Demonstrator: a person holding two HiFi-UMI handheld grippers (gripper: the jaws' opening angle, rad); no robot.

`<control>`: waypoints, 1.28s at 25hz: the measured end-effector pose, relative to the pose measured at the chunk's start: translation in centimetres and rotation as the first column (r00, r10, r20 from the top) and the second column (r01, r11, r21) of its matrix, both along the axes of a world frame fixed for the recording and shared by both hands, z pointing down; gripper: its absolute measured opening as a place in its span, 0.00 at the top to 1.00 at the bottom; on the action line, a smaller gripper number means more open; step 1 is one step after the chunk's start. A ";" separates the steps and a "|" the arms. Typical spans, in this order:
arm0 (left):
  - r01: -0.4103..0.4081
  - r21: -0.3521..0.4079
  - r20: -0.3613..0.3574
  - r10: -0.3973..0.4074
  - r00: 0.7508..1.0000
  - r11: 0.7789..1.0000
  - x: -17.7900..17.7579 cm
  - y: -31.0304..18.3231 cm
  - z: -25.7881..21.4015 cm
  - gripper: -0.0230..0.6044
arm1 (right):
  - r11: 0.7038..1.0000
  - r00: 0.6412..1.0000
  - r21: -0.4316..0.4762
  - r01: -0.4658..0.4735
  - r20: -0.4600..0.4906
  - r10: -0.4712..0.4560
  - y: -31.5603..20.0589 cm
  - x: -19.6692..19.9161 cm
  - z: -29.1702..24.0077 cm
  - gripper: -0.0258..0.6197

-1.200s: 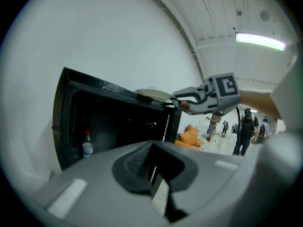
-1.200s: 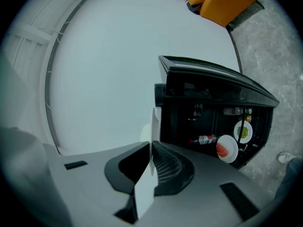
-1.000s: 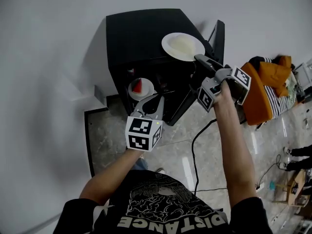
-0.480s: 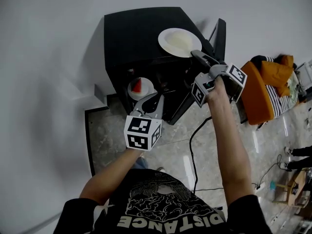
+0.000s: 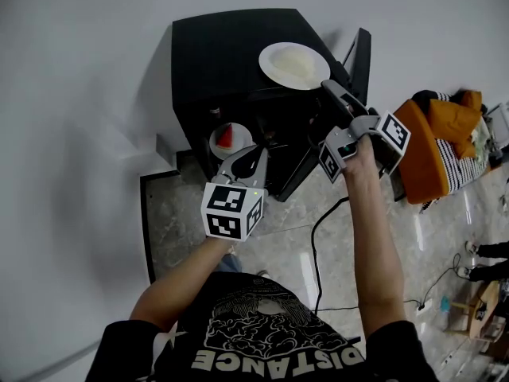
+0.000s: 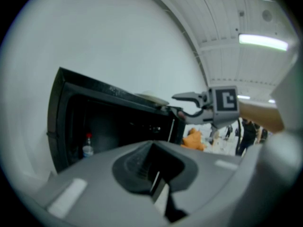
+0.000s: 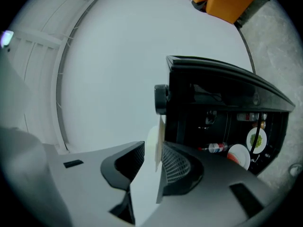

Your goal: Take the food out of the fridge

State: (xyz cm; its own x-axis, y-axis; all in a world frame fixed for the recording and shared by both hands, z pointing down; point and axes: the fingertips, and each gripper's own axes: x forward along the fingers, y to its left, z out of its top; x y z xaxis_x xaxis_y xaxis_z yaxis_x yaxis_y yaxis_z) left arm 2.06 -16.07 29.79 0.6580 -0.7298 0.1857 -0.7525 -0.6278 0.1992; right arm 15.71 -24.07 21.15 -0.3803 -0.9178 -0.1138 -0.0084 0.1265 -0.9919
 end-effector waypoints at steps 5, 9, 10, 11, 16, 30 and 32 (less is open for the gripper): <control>0.001 0.008 0.004 -0.001 1.000 1.000 0.5 0.4 -0.6 0.96 | 0.997 0.989 0.074 0.003 -0.150 0.008 3.9 -0.2 -0.8 0.83; 0.001 0.021 0.016 -0.001 1.000 1.000 1.0 1.8 -1.0 0.96 | 0.993 0.949 0.107 0.039 -0.314 -0.004 7.1 -1.5 0.0 0.83; 0.000 0.023 0.019 0.000 1.000 1.000 1.1 2.2 -1.1 0.96 | 0.993 0.929 0.108 0.050 -0.370 -0.007 7.8 -1.8 0.4 0.83; 0.000 0.025 0.023 0.000 1.000 1.000 1.3 2.6 -1.1 0.96 | 0.992 0.905 0.109 0.064 -0.425 -0.011 8.5 -2.2 0.7 0.83; 0.009 0.014 0.044 -0.009 0.999 1.000 2.4 3.8 -1.1 0.96 | 0.990 0.769 0.088 0.114 -0.639 -0.032 11.1 -4.0 2.8 0.87; 0.045 0.014 0.071 -0.046 0.996 0.999 1.8 10.2 0.4 0.96 | 0.976 0.275 0.089 0.200 -0.961 0.031 18.9 -7.8 8.2 0.96; 0.050 0.011 0.074 -0.051 0.996 0.999 1.7 10.7 0.6 0.96 | 0.974 0.229 0.091 0.210 -0.973 0.042 19.4 -8.1 8.6 0.96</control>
State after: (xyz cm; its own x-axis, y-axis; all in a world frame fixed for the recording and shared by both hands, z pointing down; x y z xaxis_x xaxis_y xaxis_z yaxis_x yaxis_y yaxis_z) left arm 3.79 -5.37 30.43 0.6051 -0.7636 0.2254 -0.7956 -0.5903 0.1361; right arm 7.66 -4.68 29.74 -0.3876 -0.8839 0.2619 -0.9184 0.3457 -0.1924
